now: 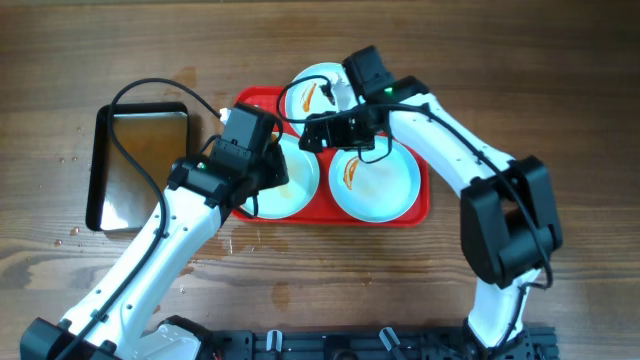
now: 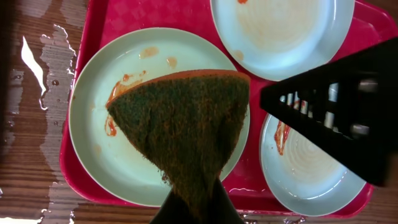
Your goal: Clean dirty plates on tray and stack at the side
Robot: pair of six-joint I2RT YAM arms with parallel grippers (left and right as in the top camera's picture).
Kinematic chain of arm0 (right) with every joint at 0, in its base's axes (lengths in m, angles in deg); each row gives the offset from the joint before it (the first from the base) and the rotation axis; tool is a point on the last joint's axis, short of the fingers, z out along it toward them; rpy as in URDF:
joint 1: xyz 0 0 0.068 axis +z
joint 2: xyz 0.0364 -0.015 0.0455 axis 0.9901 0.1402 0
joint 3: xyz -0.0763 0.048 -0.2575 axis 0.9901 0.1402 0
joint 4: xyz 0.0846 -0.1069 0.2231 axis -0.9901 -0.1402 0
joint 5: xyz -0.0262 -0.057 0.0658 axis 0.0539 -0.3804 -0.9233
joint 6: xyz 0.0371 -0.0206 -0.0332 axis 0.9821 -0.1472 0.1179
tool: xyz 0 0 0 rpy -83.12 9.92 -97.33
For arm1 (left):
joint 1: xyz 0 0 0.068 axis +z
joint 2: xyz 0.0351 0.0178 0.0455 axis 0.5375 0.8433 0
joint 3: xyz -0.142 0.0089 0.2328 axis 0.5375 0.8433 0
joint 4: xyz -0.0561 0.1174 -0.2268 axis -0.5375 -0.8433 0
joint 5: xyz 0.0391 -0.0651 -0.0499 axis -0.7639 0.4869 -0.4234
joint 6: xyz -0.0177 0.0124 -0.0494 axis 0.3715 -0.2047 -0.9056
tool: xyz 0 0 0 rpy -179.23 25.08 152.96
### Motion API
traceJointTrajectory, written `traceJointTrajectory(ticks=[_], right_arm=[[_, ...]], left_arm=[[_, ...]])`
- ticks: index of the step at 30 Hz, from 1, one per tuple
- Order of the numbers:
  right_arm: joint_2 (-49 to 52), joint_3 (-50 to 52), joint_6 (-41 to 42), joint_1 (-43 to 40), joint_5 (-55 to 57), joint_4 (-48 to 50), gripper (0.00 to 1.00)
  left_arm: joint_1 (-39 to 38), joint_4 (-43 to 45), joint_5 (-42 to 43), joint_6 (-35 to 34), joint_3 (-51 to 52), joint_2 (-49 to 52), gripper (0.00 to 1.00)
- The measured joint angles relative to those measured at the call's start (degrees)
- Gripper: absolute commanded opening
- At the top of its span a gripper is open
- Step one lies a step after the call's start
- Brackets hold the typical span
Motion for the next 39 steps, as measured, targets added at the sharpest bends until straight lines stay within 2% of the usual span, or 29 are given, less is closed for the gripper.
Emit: traceJointTrajectory(ticks=[6,9,13,17,21,24,31,36,39], right_arm=[[2.8,0.0,-1.9,0.5,2.7,1.0,0.64],[2.8,-0.1,-4.2,1.0,3.1,1.8,0.58],[2.8,0.3,-5.3,2.1,3.3,3.7,0.58],[2.9,2.0,-4.8,3.1,5.1,5.6,0.47],[3.3,2.2,-4.1,3.1,6.1,6.5,0.45],[4.5,2.2,-3.8,3.2,6.2,6.7,0.39],[6.3,2.2,-3.2,5.2,7.6,7.3,0.34],[6.3,2.2,-2.4,5.4,10.3,7.2,0.21],[6.3,2.2,-1.4,5.4,11.9,7.2,0.2]], left_arm=[[0.0,0.0,0.0,-0.4,0.0,0.0,0.04],[0.0,0.0,0.0,-0.5,0.0,0.0,0.04],[0.0,0.0,0.0,-0.6,0.0,0.0,0.04],[0.0,0.0,0.0,-0.7,0.0,0.0,0.04],[0.0,0.0,0.0,-0.8,0.0,0.0,0.04],[0.0,0.0,0.0,-0.8,0.0,0.0,0.04],[0.0,0.0,0.0,-1.0,0.0,0.0,0.04],[0.0,0.0,-0.4,-1.0,0.0,0.1,0.04],[0.0,0.0,-2.0,-1.2,0.0,1.4,0.04]])
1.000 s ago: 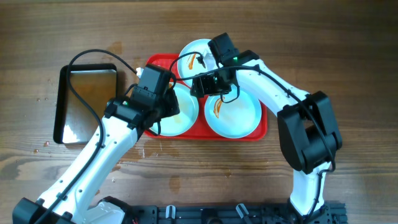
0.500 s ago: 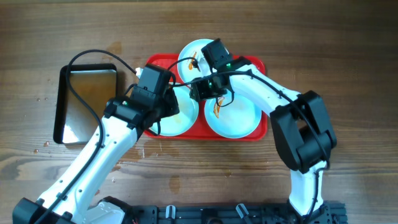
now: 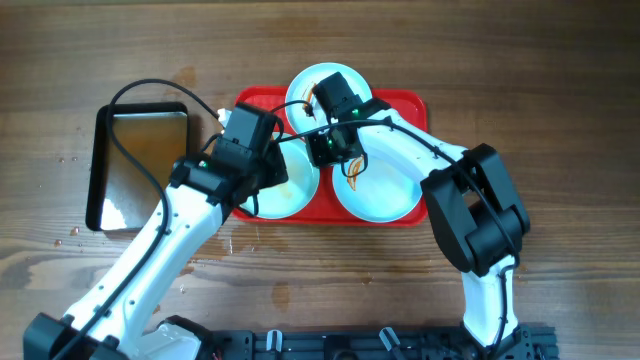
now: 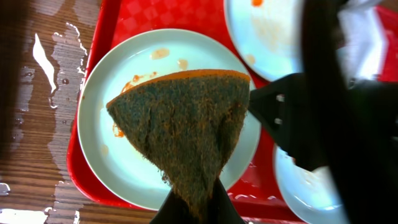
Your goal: Clean dirty plates on tray and stack at the side
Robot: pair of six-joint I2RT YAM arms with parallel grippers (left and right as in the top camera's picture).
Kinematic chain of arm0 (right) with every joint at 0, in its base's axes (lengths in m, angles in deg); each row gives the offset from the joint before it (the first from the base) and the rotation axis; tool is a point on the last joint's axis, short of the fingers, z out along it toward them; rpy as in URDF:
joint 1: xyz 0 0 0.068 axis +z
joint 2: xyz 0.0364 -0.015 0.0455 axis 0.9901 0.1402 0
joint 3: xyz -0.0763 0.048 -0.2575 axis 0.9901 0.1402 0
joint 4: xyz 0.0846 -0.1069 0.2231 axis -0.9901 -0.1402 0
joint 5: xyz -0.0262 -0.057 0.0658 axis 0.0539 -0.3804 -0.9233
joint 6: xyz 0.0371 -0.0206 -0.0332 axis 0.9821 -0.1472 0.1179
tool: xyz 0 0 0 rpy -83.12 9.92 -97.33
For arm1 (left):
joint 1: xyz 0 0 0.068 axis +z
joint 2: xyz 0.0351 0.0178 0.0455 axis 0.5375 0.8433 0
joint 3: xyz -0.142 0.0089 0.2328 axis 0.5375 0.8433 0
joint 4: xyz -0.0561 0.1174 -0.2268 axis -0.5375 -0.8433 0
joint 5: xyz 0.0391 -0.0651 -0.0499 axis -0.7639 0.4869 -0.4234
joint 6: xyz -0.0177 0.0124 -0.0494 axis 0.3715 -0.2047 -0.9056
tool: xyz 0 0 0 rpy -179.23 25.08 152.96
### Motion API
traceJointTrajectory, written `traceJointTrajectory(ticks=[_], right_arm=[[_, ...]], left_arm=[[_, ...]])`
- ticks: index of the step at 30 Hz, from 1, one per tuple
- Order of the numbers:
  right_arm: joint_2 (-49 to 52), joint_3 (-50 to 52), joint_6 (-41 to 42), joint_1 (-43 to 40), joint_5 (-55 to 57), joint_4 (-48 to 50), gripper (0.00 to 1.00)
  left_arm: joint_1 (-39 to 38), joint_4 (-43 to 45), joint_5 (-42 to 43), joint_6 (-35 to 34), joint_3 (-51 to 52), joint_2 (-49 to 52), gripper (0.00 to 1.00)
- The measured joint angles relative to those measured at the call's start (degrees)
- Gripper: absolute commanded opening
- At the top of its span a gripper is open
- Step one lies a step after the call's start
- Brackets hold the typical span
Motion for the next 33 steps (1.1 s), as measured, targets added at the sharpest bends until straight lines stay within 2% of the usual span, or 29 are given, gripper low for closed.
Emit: traceJointTrajectory(ticks=[4,8,12,16,24,28,33], right_arm=[[0.0,0.0,0.5,0.0,0.4,0.0,0.18],[0.0,0.0,2.4,0.0,1.0,0.0,0.07],[0.0,0.0,4.6,0.0,1.8,-0.1,0.06],[0.0,0.0,5.7,-0.1,1.9,-0.1,0.05],[0.0,0.0,6.3,-0.2,2.1,-0.1,0.04],[0.0,0.0,7.2,-0.2,2.1,-0.1,0.04],[0.0,0.0,8.4,-0.2,2.1,-0.1,0.04]], left_arm=[[0.0,0.3,-0.7,-0.8,0.0,4.2,0.04],[0.0,0.6,-0.8,-2.4,0.0,9.8,0.04],[0.0,1.2,-0.6,-4.1,0.0,11.9,0.04],[0.5,2.8,2.3,-5.0,0.0,10.9,0.04],[6.6,-0.1,4.2,-5.2,-0.1,-1.2,0.04],[7.9,-2.6,4.2,-5.2,0.4,-0.9,0.04],[7.9,3.8,8.1,-5.4,5.3,1.1,0.04]])
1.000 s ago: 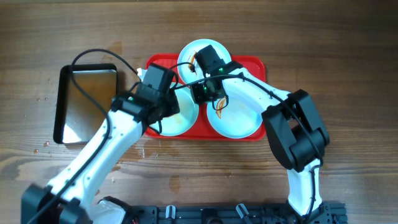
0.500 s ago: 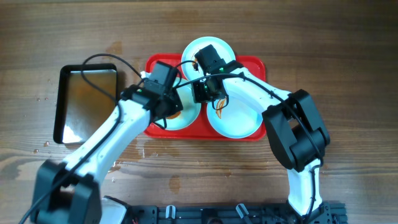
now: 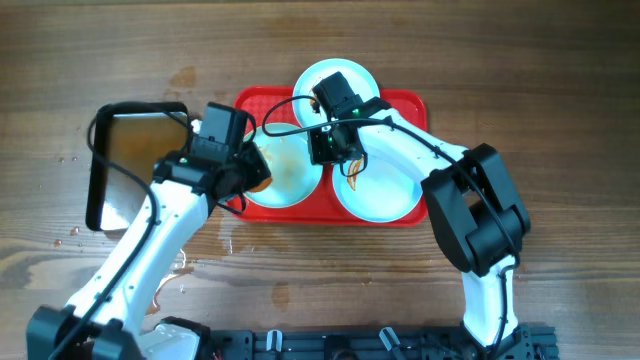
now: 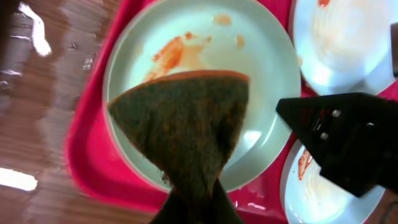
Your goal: Clean dirty plates on tray and stack at the side
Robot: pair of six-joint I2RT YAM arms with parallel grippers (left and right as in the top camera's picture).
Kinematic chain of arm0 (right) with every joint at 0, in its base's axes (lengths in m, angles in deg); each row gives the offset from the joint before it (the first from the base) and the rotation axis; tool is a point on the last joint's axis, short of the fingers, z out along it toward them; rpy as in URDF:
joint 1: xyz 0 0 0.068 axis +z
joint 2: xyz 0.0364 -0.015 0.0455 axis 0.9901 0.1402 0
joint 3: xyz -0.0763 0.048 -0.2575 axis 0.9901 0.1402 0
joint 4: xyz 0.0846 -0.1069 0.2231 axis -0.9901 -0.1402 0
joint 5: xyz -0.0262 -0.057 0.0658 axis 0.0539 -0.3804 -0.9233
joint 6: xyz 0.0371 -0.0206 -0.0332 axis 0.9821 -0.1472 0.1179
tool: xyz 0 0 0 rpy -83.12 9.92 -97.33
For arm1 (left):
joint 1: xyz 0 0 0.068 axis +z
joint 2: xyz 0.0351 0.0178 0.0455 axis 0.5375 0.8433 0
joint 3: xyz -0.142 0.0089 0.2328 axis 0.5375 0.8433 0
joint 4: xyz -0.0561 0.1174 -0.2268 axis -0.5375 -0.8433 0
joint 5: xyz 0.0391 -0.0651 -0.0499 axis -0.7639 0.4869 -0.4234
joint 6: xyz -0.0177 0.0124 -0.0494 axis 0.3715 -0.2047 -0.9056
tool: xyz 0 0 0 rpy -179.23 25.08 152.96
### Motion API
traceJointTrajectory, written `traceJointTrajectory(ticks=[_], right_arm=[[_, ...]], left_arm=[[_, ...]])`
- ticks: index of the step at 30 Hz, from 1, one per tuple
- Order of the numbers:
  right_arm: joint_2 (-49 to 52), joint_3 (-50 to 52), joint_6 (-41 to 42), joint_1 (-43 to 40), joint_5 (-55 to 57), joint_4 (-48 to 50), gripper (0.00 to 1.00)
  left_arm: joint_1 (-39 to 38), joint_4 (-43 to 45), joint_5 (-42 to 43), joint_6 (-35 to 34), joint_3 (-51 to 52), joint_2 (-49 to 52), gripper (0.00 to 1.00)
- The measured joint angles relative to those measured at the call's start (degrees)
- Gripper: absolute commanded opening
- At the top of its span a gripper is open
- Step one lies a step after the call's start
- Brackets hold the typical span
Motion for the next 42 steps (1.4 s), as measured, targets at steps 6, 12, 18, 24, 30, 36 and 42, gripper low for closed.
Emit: traceJointTrajectory(ticks=[6,12,18,24,30,36,42], right_arm=[[0.0,0.0,0.3,0.0,0.0,0.0,0.04],[0.0,0.0,1.1,0.0,0.0,0.2,0.04],[0.0,0.0,1.2,0.0,0.0,0.1,0.04],[0.0,0.0,1.2,0.0,0.0,0.2,0.04],[0.0,0.0,1.1,0.0,0.0,0.2,0.04],[0.0,0.0,-3.8,-0.3,-1.3,0.2,0.04],[0.0,0.0,-12.4,-0.5,-4.1,-1.6,0.04]], left_arm=[[-1.9,8.2,2.9,-0.6,4.0,6.3,0.04],[-5.0,16.2,3.3,-2.7,4.2,10.6,0.04],[-5.0,20.5,3.3,-4.3,4.2,14.6,0.04],[-5.0,24.1,2.7,-4.7,4.2,14.7,0.04],[-6.3,28.3,-0.7,-2.3,4.2,16.7,0.04],[-8.4,32.0,-1.2,5.6,4.2,20.2,0.04],[-5.8,31.3,-4.4,8.8,4.2,20.3,0.04]])
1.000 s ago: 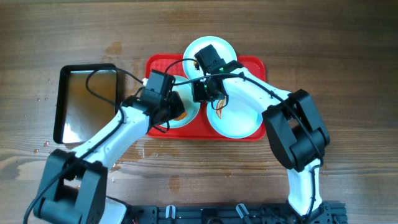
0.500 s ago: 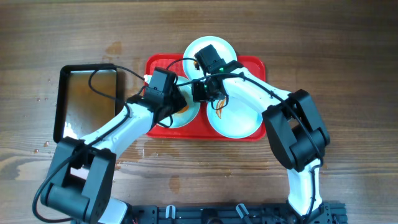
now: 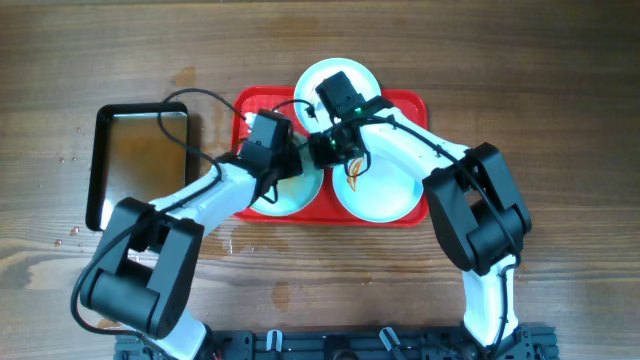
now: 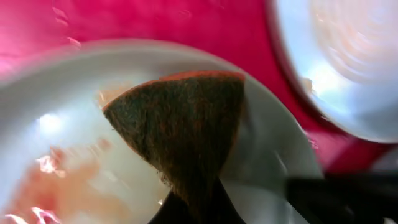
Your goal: Clean dirty plates on tray and stack at the side
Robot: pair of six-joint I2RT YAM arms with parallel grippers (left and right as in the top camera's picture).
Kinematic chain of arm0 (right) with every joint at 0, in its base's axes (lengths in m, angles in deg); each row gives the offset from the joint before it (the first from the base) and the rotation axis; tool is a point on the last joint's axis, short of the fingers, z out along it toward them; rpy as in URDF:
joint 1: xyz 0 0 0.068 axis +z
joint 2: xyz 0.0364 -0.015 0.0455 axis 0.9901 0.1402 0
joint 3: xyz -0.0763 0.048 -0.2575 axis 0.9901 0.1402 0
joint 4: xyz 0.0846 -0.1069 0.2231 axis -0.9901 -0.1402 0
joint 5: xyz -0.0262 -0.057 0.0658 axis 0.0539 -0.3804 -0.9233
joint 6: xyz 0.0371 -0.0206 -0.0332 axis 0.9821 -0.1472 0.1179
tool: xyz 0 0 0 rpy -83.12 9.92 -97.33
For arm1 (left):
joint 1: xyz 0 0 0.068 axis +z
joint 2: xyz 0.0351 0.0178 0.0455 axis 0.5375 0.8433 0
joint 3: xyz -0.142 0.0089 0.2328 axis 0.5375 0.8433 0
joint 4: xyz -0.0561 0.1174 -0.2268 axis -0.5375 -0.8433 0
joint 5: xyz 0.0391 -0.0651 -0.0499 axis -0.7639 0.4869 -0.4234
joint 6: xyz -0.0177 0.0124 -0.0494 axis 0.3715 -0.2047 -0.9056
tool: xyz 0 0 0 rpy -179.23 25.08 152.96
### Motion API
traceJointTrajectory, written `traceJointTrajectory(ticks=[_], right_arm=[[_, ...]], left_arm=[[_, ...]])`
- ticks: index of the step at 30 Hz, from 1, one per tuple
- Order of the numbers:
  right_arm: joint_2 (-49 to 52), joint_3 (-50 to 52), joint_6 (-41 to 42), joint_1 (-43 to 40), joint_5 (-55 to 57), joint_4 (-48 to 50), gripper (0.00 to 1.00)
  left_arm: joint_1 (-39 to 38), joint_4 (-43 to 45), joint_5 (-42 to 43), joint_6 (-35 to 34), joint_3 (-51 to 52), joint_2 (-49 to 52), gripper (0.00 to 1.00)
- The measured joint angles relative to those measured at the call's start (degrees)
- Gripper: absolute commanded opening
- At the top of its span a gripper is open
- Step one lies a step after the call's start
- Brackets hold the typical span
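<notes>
My left gripper is shut on a dark green sponge with an orange back, held low over the left plate on the red tray. An orange sauce smear lies on that plate. My right gripper sits at this plate's right rim and looks clamped on it; one of its dark fingers shows in the blurred left wrist view. The right plate carries an orange streak. A third plate lies at the tray's far edge.
A black rectangular tray holding water lies on the wooden table to the left of the red tray. Water drops spot the wood near it. The right arm arches over the tray's right half.
My left gripper has moved right and down with the sponge, from the plate's left side to close above its middle. The right gripper has stayed at the plate's right rim.
At first my left gripper held the sponge above the left plate while the right gripper hovered over the tray's middle. Then the right gripper stood at the left plate's right rim. The sponge was later at the plate's left side, and is now close over its middle.
</notes>
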Motion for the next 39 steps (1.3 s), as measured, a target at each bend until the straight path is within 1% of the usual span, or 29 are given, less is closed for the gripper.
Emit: traceJointTrajectory(ticks=[5,9,13,15,18,21,23,27,31,34,39], right_arm=[[0.0,0.0,-3.5,0.0,-1.0,-0.4,0.04],[0.0,0.0,-4.3,0.0,-1.2,-0.5,0.04],[0.1,0.0,-4.8,0.0,-1.3,-0.5,0.04],[0.1,0.0,-4.9,0.0,-1.3,-0.4,0.04],[0.1,0.0,-4.9,0.0,-1.4,-0.3,0.04],[0.1,0.0,-4.9,0.0,-1.5,-0.3,0.04],[0.1,0.0,-4.9,0.0,-1.4,-0.4,0.04],[0.1,0.0,-4.9,0.0,-1.5,-0.5,0.04],[0.1,0.0,-4.9,-0.1,-1.5,-0.4,0.04],[0.1,0.0,-4.9,-0.1,-1.5,-0.4,0.04],[0.1,0.0,-4.9,0.0,-1.5,-0.4,0.05]], left_arm=[[2.7,-2.1,-1.2,3.7,0.0,0.0,0.04],[3.2,-5.9,-1.7,4.6,-0.3,-0.9,0.04],[3.3,-11.3,-2.9,5.3,-0.1,-4.5,0.04],[3.2,-11.8,-2.9,4.2,0.0,-7.5,0.04],[2.1,-9.2,-2.6,0.8,0.0,-9.6,0.04],[0.6,-8.1,-1.4,-2.5,0.0,-8.6,0.04],[-0.5,-8.0,-0.7,-3.7,0.0,-6.2,0.04],[-1.3,-9.0,-0.5,-4.3,-0.4,-1.3,0.04],[-0.9,-12.5,-3.8,-4.7,-1.4,-1.2,0.04],[1.4,-14.7,-7.2,-4.7,-1.7,-1.3,0.04],[4.7,-17.2,-9.2,-4.7,-1.6,-2.4,0.04]])
